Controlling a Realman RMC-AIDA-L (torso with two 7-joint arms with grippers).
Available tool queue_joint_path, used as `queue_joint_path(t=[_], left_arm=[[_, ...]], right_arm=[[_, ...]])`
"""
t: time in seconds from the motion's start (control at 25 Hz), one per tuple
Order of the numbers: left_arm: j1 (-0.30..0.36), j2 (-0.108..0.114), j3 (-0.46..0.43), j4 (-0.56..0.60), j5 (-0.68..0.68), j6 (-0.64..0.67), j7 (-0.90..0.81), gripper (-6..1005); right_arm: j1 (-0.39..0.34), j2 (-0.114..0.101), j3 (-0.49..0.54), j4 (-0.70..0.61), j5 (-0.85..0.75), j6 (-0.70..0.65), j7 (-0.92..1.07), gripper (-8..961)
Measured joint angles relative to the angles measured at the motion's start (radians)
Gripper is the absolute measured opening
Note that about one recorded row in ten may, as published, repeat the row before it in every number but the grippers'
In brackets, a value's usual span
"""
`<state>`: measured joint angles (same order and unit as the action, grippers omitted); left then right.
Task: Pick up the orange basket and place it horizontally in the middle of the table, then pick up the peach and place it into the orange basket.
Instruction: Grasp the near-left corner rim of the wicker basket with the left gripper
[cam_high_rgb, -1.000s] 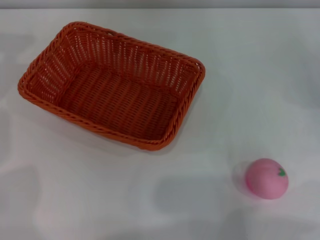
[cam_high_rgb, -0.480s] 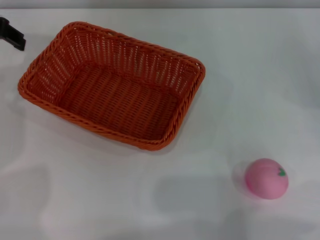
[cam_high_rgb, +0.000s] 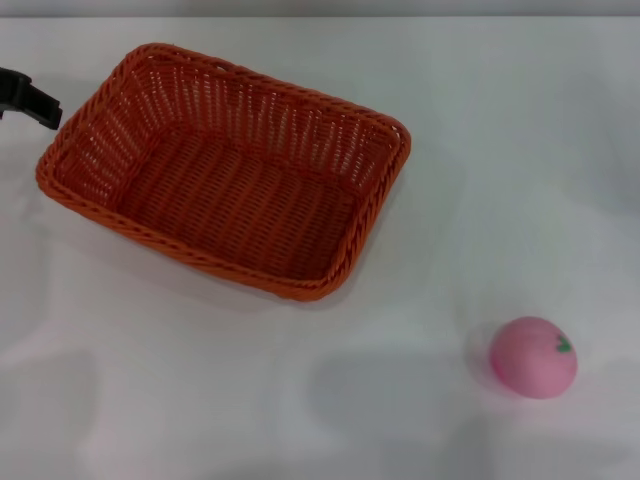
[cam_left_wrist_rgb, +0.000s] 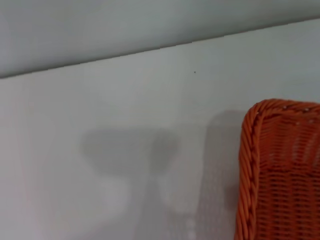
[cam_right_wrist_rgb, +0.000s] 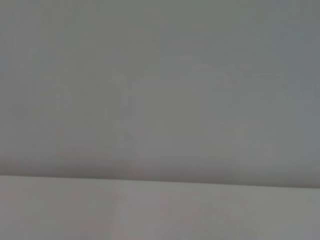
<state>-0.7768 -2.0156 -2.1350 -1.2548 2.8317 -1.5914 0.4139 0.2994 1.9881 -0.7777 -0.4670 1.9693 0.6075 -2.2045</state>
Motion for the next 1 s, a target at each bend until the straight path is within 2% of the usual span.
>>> queue_joint_path(t=[0.12, 0.4, 0.56, 0.88, 1.0], left_arm=[[0.002, 0.008, 0.035, -0.003, 0.000, 0.014, -0.008, 671], [-0.023, 0.016, 0.043, 0.009, 0.000, 0.019, -0.003, 670], [-0.044, 0.030, 0.044, 0.027, 0.000, 0.026, 0.006, 670], [-0.119, 0.071, 0.047, 0.164, 0.000, 0.089, 0.029, 669], [-0.131, 0.076, 0.047, 0.204, 0.000, 0.111, 0.043, 668]], right_arm=[[0.000, 0.000, 0.000, -0.011, -0.019, 0.000, 0.025, 858], [0.000, 0.000, 0.000, -0.014, -0.033, 0.000, 0.048, 858], [0.000, 0.000, 0.000, -0.015, -0.033, 0.000, 0.048, 857], [0.001, 0.002, 0.000, -0.015, -0.033, 0.000, 0.048, 857], [0.000, 0.002, 0.000, -0.011, -0.033, 0.000, 0.049, 857]])
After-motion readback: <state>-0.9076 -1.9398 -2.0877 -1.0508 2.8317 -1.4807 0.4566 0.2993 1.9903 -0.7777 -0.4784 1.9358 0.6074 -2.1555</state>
